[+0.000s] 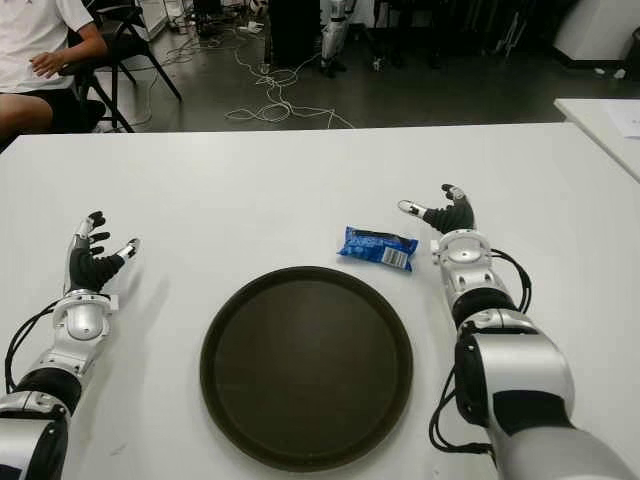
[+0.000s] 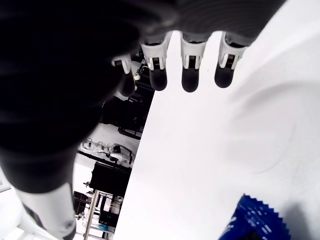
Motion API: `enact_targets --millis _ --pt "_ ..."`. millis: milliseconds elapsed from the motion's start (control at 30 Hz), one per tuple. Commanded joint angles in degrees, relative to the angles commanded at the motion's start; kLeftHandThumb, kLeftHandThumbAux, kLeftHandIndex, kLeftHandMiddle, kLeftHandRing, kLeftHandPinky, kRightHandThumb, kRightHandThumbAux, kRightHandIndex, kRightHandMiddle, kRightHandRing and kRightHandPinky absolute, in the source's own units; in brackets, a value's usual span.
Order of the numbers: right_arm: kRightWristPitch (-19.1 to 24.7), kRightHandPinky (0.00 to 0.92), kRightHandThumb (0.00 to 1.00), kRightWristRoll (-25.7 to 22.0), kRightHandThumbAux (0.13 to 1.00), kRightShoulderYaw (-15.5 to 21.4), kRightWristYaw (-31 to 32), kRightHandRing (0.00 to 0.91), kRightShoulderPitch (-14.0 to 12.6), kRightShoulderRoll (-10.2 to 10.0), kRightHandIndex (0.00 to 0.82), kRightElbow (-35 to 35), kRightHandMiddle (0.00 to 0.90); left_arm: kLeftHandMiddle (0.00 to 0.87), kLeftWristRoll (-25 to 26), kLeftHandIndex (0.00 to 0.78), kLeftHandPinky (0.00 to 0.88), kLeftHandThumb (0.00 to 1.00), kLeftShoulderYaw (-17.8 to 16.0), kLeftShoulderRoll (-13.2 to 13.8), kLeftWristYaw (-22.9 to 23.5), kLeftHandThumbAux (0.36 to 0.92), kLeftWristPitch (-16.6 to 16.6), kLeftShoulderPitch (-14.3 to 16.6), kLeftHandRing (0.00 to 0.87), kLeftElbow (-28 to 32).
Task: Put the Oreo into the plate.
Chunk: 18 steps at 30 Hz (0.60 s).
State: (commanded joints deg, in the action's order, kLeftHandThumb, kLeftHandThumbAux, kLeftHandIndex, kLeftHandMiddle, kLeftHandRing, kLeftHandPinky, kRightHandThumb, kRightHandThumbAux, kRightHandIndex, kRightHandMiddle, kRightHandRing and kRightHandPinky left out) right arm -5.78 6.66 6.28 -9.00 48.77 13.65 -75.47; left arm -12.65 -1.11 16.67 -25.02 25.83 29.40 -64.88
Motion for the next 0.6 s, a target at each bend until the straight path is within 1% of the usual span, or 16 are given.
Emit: enact_targets --millis 200,333,400,600 --pt "0.0 0.062 0.000 0.0 0.758 -0.1 0.1 0.063 0.1 0.0 0.074 0.1 0.068 0.159 0.1 0.092 0.220 0.272 -0.1 0.1 0.1 0.711 0.3 0.0 0.177 0.1" --pt "-0.1 0.060 0.000 0.1 0.762 -0.2 0.1 0.065 0.0 0.0 0.076 0.0 0.071 0.157 0.0 0.089 0.197 0.268 0.0 0.1 0.2 0.719 0.7 -0.2 0.171 0.2" --pt "0.0 0.060 0.000 0.1 0.764 -0.2 0.0 0.066 0.0 0.0 0.075 0.0 0.071 0.158 0.0 0.088 0.199 0.265 0.0 0.1 0.3 0.722 0.8 -0.2 0.170 0.2" --pt "0.3 0.054 0.000 0.3 0.755 -0.6 0.0 0.064 0.1 0.2 0.070 0.0 0.070 0.152 0.1 0.087 0.181 0.264 0.0 0.1 0.3 0.724 0.6 -0.1 0.165 0.2"
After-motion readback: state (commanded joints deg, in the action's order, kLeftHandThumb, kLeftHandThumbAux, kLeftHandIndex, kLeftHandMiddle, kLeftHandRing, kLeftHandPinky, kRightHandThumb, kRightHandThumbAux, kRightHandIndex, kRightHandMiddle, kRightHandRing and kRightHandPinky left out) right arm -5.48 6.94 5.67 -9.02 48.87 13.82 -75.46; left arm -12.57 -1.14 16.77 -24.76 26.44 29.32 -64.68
